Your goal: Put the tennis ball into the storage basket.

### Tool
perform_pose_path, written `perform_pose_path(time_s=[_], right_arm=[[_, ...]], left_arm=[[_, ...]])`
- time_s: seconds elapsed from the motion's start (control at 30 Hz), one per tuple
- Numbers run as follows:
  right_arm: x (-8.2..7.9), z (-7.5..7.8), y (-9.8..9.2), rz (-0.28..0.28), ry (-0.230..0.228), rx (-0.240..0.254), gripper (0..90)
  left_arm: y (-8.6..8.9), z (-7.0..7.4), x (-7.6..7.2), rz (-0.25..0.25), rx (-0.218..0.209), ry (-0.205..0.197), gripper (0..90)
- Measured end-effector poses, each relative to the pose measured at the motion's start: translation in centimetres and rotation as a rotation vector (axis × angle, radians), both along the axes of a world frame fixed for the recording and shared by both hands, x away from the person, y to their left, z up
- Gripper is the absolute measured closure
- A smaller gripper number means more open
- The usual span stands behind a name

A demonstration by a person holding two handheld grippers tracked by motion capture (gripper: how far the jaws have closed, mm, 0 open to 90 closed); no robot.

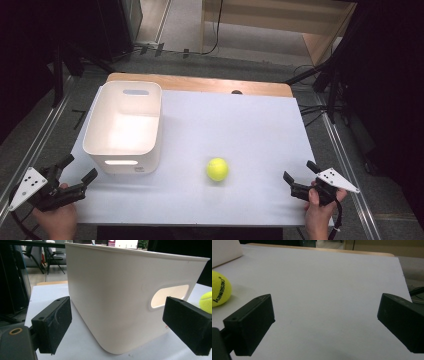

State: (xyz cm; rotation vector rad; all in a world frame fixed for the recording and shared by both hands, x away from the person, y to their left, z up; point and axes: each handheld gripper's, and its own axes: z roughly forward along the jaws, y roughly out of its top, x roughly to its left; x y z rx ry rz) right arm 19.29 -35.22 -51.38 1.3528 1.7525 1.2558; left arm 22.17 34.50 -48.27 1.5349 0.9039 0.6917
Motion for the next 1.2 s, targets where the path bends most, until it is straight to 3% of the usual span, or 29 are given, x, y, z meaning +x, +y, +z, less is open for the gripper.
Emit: perform_pose_path(time_s=[0.37, 0.67, 0.73, 1.2], right_arm=[[0.0, 0.4, 0.1, -0.006, 0.014, -0.011, 0.0], [0.5, 2.1, 1.6, 0.051, 0.009, -0.068, 0.0], [0.7, 2.4, 2.0, 0.063, 0.025, -0.092, 0.0], [2.6, 4.1, 3.9, 0.184, 0.099, -0.123, 0.0]], left_arm=[[-0.2, 0.0, 0.0, 0.004, 0.018, 0.007, 8.5], [-0.5, -0.1, -0.1, 0.001, 0.046, 0.003, 8.5], [-0.5, -0.1, -0.2, -0.003, 0.045, 0.0, 8.5], [-0.8, -0.1, -0.1, 0.0, 0.075, 0.007, 8.6]])
